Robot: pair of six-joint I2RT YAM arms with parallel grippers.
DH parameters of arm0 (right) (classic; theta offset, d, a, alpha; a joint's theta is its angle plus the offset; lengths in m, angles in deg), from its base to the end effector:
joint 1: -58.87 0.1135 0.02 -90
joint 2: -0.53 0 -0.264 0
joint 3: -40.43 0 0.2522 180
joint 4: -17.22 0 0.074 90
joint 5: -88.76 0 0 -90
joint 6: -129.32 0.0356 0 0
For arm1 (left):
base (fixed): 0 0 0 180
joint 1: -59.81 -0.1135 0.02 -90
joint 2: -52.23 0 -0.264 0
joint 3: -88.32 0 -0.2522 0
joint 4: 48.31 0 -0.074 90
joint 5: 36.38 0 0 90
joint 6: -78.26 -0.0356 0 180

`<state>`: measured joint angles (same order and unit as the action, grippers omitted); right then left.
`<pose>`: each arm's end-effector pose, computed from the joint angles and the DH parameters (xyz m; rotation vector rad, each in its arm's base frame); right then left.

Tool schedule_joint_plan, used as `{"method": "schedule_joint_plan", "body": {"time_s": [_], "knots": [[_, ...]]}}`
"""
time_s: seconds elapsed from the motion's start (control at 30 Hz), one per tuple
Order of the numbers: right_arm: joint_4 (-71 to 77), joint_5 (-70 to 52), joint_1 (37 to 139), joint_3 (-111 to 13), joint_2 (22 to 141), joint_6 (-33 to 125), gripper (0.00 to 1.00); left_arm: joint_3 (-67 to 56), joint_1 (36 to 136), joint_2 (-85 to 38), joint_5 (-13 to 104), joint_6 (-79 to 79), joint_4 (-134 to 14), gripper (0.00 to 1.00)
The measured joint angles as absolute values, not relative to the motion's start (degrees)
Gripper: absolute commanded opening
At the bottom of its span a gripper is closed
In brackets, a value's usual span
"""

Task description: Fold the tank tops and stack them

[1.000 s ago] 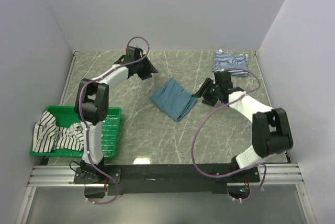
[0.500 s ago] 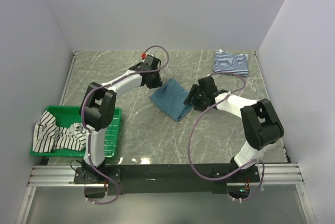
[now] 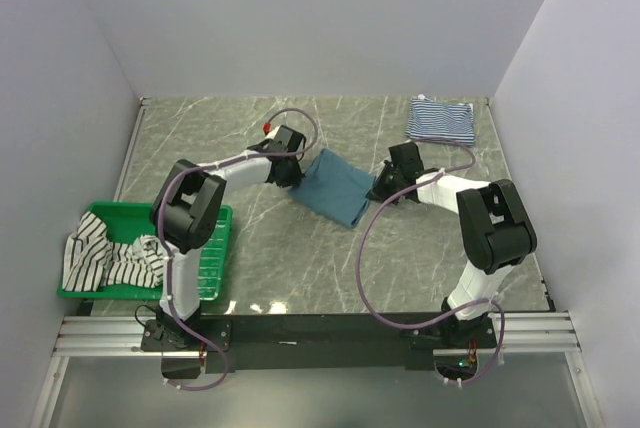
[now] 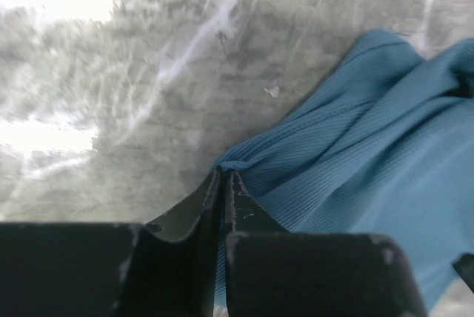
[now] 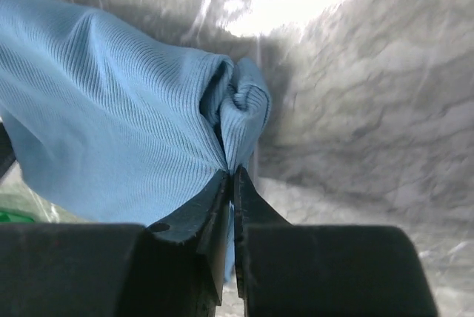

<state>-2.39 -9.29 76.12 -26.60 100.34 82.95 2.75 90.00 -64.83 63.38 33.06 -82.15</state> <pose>0.3268 0.1067 0.1505 0.5284 2.5256 0.6015 0.3774 -0.2126 0.1606 -0.3910 2.5319 -0.2961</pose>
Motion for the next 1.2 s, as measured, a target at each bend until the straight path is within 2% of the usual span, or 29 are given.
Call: {"method": "schedule_joint_plan", "body": {"time_s": [0.13,0.17,0.23,0.27,0.37,0.47,0.8,0.9,1.1,1.13,1.17,1.2], "knots": [[-0.38,-11.89,74.18,-26.60,101.22,81.77,0.16,-3.66,90.31,-61.66,61.05,37.02,-76.58,0.05],[0.25,-12.68,73.80,-26.60,101.52,81.36,0.27,-4.94,90.49,-60.98,60.54,37.80,-75.62,0.05],[0.91,-13.79,72.71,-26.74,101.98,80.57,0.39,-7.15,91.18,-59.71,59.67,39.62,-74.17,0.07],[0.91,-14.23,72.30,-26.95,102.16,80.05,0.49,-8.05,91.62,-59.12,59.41,40.34,-73.78,0.09],[1.02,-15.24,71.79,-27.89,102.11,78.63,0.60,-9.71,92.67,-57.64,59.41,41.85,-74.28,0.16],[0.50,-15.21,71.73,-28.00,101.20,77.36,0.66,-10.15,92.76,-56.30,59.54,42.31,-77.04,0.23],[0.54,-16.07,72.01,-27.30,100.32,73.10,0.66,-9.01,90.90,-55.06,60.41,41.28,-83.44,0.26],[1.39,-16.31,72.27,-27.41,101.52,72.44,0.62,-9.03,90.99,-54.34,59.89,40.64,-84.18,0.27],[3.01,-17.25,73.35,-27.59,102.86,71.76,0.45,-9.29,91.01,-50.53,57.44,39.40,-81.60,0.32],[3.05,-17.31,73.67,-27.85,103.23,71.68,0.41,-9.29,91.01,-50.34,57.02,39.22,-80.86,0.34],[3.10,-17.38,73.96,-28.24,103.75,71.52,0.30,-9.29,91.01,-50.29,56.50,38.90,-79.90,0.35],[3.05,-17.38,74.20,-28.62,104.15,71.28,0.27,-9.36,91.01,-50.29,55.91,38.66,-78.92,0.38]]}}
